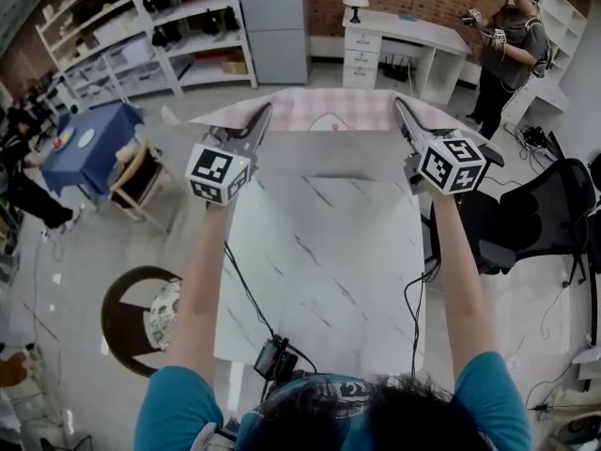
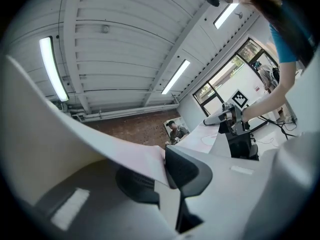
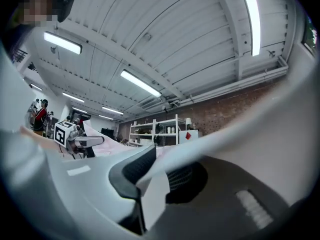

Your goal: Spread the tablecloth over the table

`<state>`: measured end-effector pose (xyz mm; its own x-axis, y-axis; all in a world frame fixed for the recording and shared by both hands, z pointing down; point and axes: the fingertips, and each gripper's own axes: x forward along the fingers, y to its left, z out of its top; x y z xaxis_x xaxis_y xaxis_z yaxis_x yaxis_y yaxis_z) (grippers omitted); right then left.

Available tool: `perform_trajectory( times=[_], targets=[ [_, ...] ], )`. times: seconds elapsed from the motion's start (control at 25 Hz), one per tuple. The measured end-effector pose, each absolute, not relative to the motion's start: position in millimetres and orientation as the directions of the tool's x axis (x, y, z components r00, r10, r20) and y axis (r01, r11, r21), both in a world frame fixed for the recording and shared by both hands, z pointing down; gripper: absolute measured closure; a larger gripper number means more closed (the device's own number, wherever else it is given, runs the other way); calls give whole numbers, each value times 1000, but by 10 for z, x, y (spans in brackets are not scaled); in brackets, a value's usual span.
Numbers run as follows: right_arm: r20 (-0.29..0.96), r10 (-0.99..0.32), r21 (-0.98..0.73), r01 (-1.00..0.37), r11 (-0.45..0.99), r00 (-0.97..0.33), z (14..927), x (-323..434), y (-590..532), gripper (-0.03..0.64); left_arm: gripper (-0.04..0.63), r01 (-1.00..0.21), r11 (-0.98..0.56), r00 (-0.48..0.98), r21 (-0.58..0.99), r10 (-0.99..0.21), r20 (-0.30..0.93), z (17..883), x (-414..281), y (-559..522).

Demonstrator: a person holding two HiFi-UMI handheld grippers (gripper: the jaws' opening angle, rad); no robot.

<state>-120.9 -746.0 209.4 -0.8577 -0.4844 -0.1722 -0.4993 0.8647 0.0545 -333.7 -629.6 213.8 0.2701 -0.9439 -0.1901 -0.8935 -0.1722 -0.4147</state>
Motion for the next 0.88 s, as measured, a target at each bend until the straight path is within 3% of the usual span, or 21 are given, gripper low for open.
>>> perform_trajectory(
  times=[0.44,0.88],
  targets=[
    [-87,-509,-108,-499,860,-857,2869,-1012,-7009,566,532,-925,-244,283,-292,-954,-99,2857,-3223,-5843],
    [-12,-515,-292,-490,822,-857,3431,-630,-6375,566,532,-967,-248,250,-52,-967,-39,3410,-2941,-5198]
  ],
)
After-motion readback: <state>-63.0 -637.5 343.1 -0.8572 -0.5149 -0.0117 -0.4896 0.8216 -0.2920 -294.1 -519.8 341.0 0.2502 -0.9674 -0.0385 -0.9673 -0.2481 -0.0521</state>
